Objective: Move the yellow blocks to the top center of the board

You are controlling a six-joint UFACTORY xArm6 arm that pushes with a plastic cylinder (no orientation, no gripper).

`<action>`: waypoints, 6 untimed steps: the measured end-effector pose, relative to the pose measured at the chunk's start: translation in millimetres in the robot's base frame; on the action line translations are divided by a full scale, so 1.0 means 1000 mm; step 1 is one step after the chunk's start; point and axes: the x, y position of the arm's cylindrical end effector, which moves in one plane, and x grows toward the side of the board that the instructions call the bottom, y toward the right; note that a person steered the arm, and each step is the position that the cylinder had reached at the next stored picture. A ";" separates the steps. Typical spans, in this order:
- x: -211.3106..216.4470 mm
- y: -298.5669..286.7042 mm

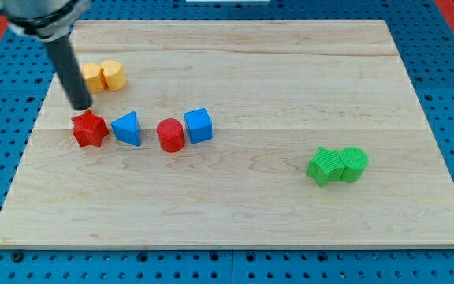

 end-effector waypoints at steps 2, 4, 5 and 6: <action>-0.047 -0.004; -0.080 0.110; -0.096 0.148; -0.139 0.149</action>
